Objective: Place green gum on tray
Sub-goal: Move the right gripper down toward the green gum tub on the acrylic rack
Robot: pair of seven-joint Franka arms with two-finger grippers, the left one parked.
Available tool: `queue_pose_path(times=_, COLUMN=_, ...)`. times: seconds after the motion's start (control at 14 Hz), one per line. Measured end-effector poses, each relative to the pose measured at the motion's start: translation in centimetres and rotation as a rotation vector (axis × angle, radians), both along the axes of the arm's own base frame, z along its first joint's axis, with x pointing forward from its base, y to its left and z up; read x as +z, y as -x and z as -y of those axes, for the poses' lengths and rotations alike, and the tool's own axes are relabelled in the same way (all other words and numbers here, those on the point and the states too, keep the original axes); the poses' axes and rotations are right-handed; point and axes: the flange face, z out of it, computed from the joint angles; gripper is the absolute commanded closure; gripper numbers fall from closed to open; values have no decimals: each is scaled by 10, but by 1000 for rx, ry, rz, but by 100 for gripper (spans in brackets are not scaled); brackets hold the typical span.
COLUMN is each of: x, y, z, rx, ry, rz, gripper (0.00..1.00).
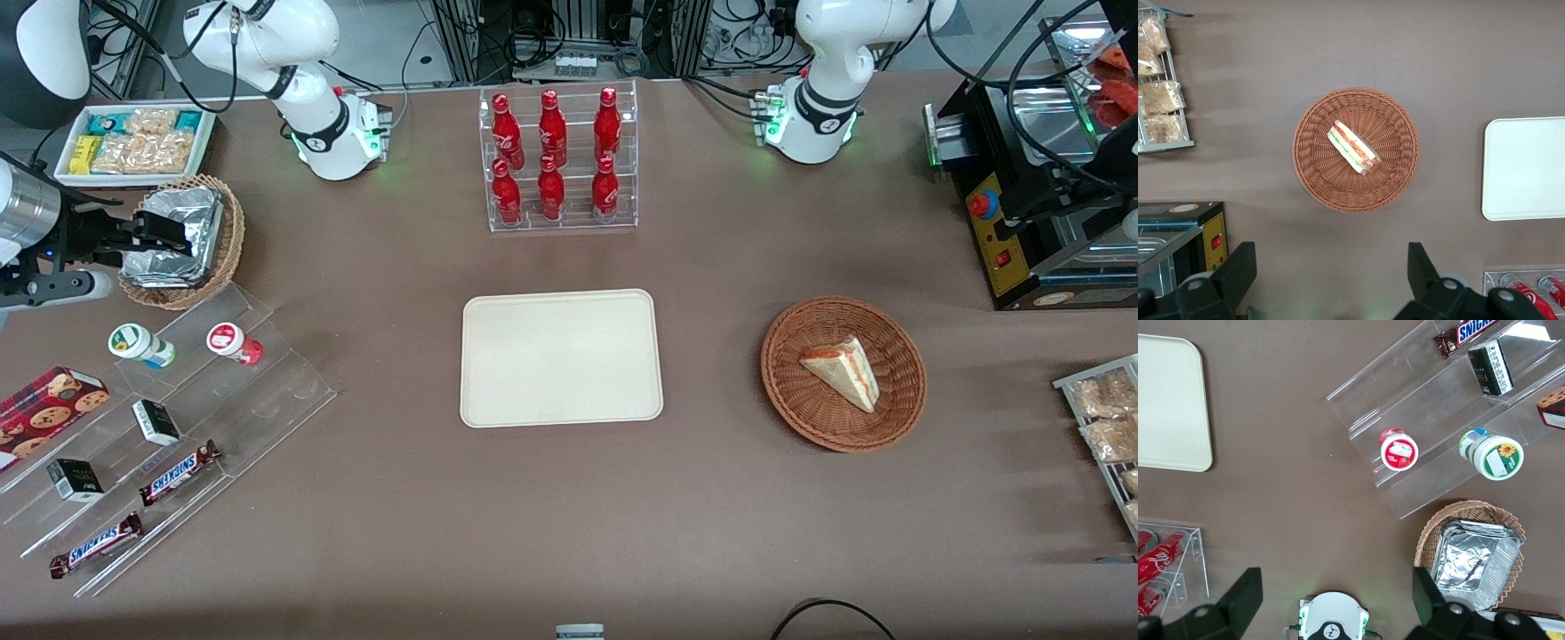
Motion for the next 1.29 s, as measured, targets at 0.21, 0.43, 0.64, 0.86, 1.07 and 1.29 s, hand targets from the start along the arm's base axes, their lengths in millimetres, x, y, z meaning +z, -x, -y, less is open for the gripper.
queue_pose_path(times=0.21, x=-1, y=0, z=0, rx=-7, ry=2, rz=-2, gripper=0)
queue_pose_path(times=0.43, x=-8, y=-2, z=6, rx=-18, ry=2, rz=-2, gripper=0)
queue_pose_path(times=0.64, x=-38, y=-5, z=23, rx=22, ry=-14, rz=1, gripper=0)
queue_pose_path(times=0.86, x=-67, y=-5, z=57, rx=183, ry=-57, rz=37, gripper=0)
queue_pose_path(times=1.07, x=-86, y=-5, z=94, rx=373, ry=-85, rz=100, gripper=0)
queue_pose_path(times=1.29, x=-98, y=-6, z=120, rx=557, ry=-97, rz=143, gripper=0)
